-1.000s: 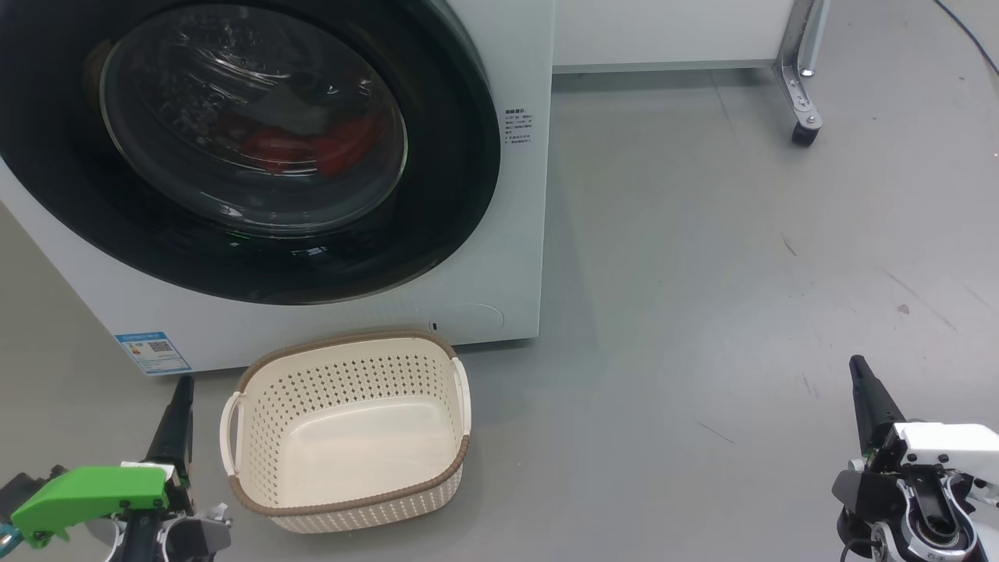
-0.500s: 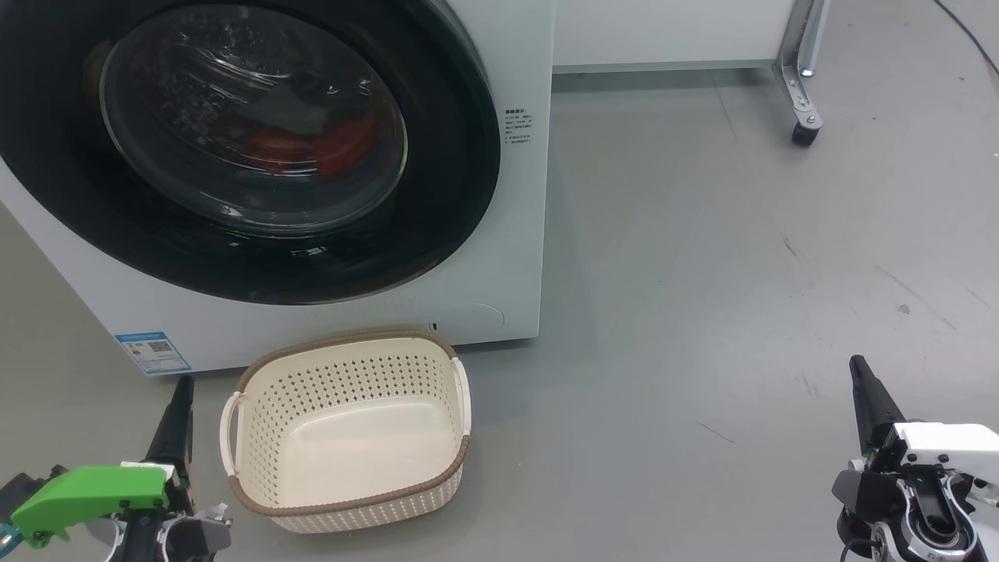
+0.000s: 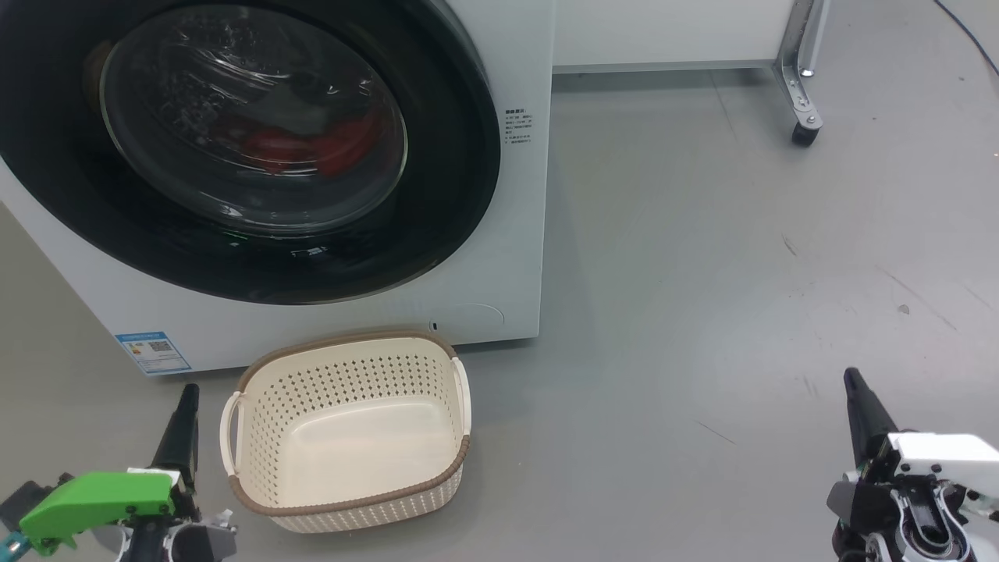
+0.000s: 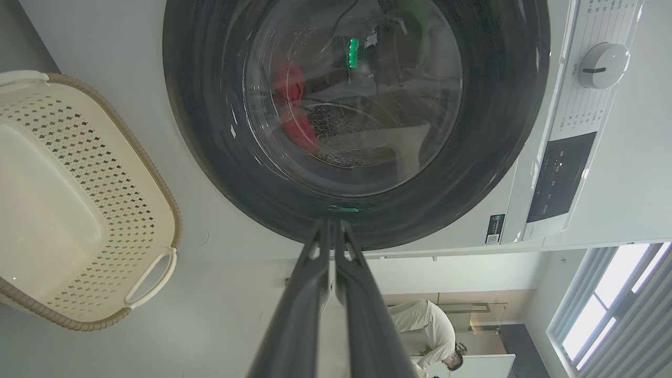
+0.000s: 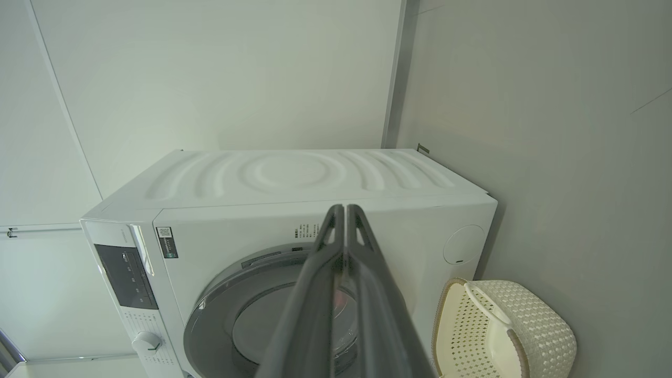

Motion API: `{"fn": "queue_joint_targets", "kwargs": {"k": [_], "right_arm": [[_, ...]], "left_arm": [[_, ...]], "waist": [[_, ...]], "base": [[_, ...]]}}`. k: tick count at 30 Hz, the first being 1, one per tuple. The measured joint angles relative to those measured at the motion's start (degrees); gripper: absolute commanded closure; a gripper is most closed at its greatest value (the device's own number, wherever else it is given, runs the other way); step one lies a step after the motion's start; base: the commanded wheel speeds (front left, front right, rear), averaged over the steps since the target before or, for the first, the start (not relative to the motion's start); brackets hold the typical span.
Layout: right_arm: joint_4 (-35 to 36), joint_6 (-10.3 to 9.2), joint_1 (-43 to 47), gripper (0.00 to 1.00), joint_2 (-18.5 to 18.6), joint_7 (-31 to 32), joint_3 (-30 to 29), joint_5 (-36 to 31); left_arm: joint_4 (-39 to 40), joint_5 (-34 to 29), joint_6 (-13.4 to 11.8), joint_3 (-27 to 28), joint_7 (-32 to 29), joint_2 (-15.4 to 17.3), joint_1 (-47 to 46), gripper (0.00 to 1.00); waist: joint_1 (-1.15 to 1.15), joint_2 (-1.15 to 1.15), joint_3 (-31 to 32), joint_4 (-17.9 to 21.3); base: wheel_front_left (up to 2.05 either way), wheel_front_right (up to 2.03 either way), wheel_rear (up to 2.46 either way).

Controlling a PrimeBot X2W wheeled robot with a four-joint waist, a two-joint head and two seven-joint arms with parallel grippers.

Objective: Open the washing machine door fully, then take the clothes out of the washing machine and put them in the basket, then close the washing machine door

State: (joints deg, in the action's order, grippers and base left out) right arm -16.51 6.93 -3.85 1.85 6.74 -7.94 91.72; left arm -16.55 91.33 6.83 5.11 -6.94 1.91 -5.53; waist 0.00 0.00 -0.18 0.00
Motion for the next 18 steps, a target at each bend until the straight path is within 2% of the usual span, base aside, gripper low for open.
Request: {"fn": "queue_joint_targets", "kwargs": {"k": [1, 2, 18], "right_arm": [[-0.7, -0.01, 0.5, 1.0, -0.3, 0.0, 0.0, 0.0], [-3.3, -0.01, 3.3, 0.0, -1.6, 0.0, 0.3, -0.1], [-2.6, -0.01, 1.6, 0.0, 0.2, -2.6, 2.5, -5.3]], "left_arm": [[-0.7, 0.0, 0.0, 0.0, 0.0, -0.3, 0.2, 1.0], [-3.4, 0.0, 0.0, -0.3, 0.0, -1.6, 2.5, 0.0], [-3.3, -2.0, 0.0, -2.2, 2.0, -1.0, 1.6, 0.0]], "waist": [[0.0, 0.0, 0.0, 0.0], [0.0, 0.0, -0.1, 0.0], [0.0, 0.0, -0.2, -0.3]], "base": [[0.0, 0.0, 0.0], [0.0, 0.0, 0.0], [0.0, 0.0, 0.0]]}}
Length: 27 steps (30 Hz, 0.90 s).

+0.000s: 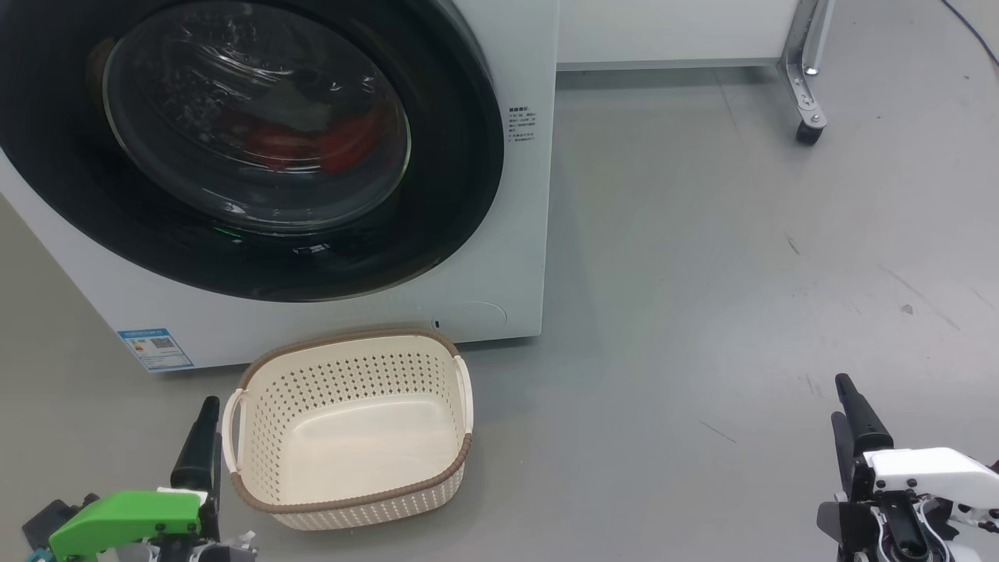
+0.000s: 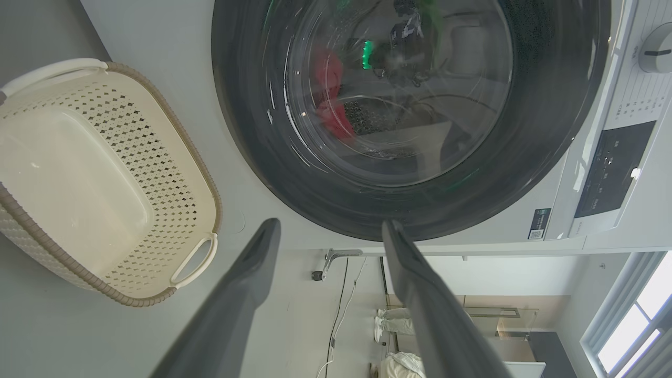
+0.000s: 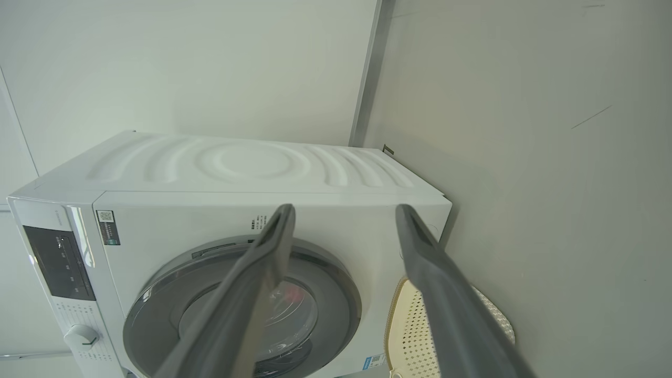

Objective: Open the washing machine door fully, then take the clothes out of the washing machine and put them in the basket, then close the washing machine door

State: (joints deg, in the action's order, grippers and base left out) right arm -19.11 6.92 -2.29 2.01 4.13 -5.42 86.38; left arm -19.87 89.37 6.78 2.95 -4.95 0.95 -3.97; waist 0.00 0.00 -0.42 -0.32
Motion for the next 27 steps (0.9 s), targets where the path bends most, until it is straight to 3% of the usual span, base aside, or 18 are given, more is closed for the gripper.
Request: {"fn": "queue_joint_targets", "kwargs": {"k": [14, 27], "right_arm": [[-0.5, 0.01, -2.1, 0.0, 2.1, -3.2, 3.8, -7.3], [-2.4, 0.0, -4.8, 0.0, 5.0, -6.5, 8.2, -18.1]], "left_arm": [[-0.3, -6.3, 0.0, -4.0, 3.6, 1.9, -2.0, 0.0], [-2.8, -14.1, 0.1, -8.5, 7.4, 4.2, -4.3, 0.0]], "waist": [[0.0, 0.0, -0.1, -0.3], [0.0, 0.0, 0.0, -0.6]], "base": [[0.0, 0.0, 0.0], [0.0, 0.0, 0.0]]}}
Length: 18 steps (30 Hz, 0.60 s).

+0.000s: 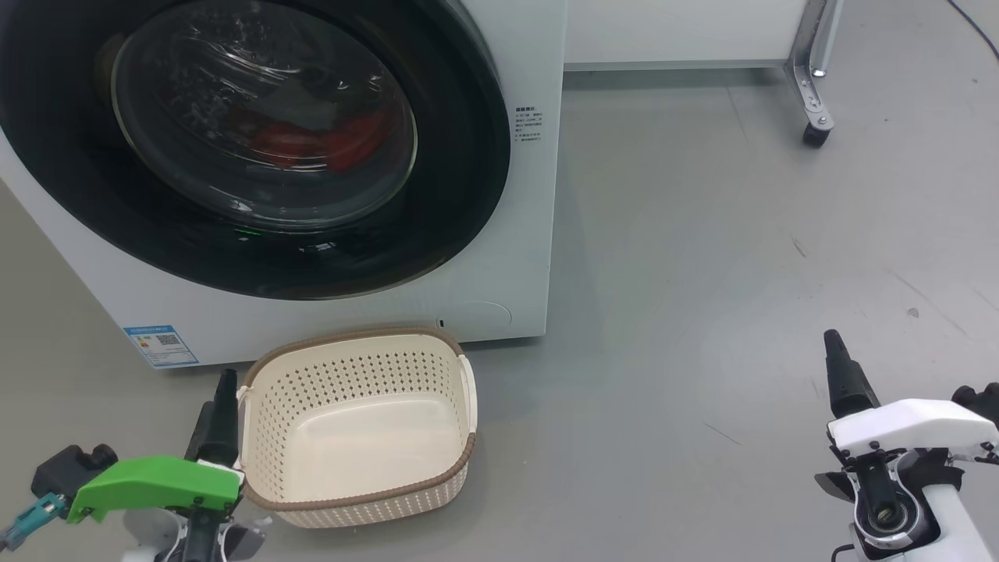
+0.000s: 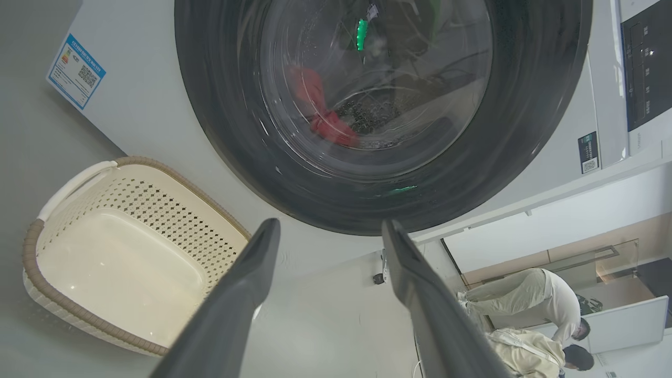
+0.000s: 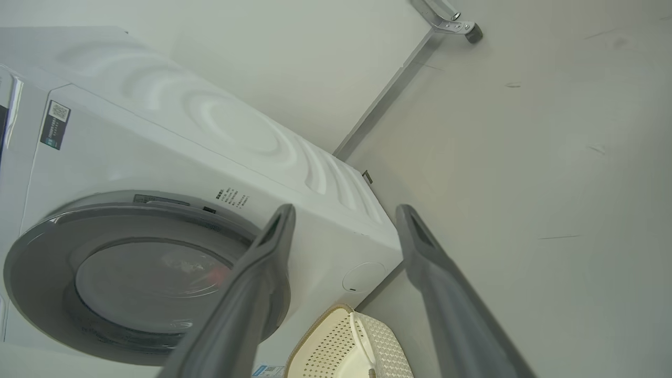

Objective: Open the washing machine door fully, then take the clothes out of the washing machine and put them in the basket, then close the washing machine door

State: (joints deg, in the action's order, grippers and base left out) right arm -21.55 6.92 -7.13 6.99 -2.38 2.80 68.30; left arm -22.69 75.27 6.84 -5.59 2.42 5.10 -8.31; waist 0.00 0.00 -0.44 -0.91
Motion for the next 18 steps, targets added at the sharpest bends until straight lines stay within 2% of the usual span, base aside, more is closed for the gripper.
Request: {"fn": "queue_joint_targets", "kwargs": {"k": [18], "right_arm": [[-3.1, -1.55, -3.9, 0.0, 2.8, -3.6, 6.8, -15.7]], "left_arm": [[-3.8, -14.8, 0.0, -4.5, 3.8, 2.8, -2.7, 0.0]], "waist": [[0.0, 0.0, 0.1, -0.3]], "base": [[0.0, 0.0, 0.0]]}}
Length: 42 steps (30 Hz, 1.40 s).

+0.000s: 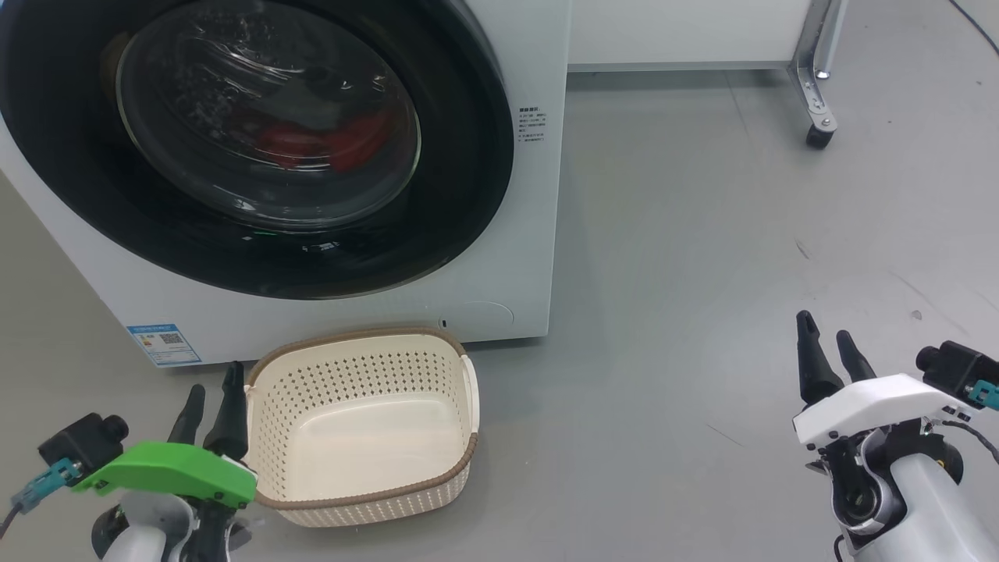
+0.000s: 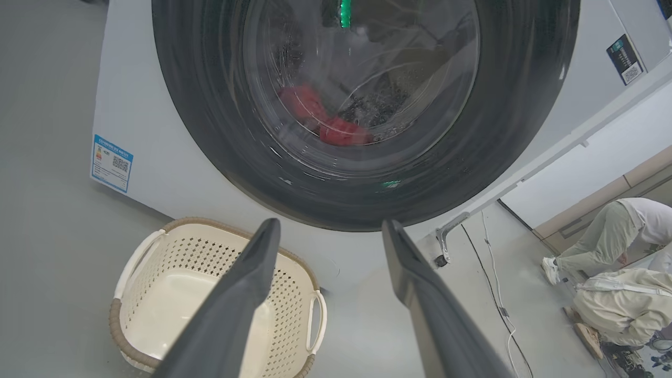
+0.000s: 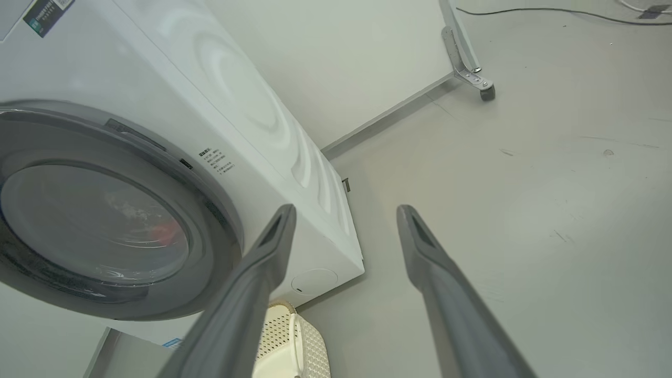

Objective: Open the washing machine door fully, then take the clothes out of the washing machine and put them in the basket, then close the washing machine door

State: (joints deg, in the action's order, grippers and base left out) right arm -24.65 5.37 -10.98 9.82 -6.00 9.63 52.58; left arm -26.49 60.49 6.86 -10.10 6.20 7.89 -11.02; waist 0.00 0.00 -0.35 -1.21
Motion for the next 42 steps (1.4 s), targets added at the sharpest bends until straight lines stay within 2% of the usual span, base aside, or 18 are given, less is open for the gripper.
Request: {"fn": "queue_joint_targets", "kwargs": {"k": [17, 30, 42], "right_arm": [[-2.3, -1.99, -4.1, 0.0, 2.2, -3.9, 5.3, -14.6], [-4.8, -2.57, -6.7, 0.0, 3.6, -6.8, 8.4, -24.4], [-6.2, -3.5, -8.8, 0.0, 4.5, -8.0, 9.5, -29.4]], "left_arm": [[-2.0, -16.5, -1.2, -2.6, 3.8, 0.6, -2.6, 0.0], [-4.2, -26.9, -2.5, -3.0, 6.5, 0.7, -3.2, 0.0], [-5.1, -33.5, -2.5, -2.9, 8.1, 0.6, -4.5, 0.0]], "waist": [[0.0, 0.0, -0.2, -0.5], [0.0, 0.0, -0.4, -0.9], [0.0, 0.0, -0.5, -1.1]], "base": [[0.0, 0.0, 0.0], [0.0, 0.0, 0.0], [0.0, 0.0, 0.0]]}}
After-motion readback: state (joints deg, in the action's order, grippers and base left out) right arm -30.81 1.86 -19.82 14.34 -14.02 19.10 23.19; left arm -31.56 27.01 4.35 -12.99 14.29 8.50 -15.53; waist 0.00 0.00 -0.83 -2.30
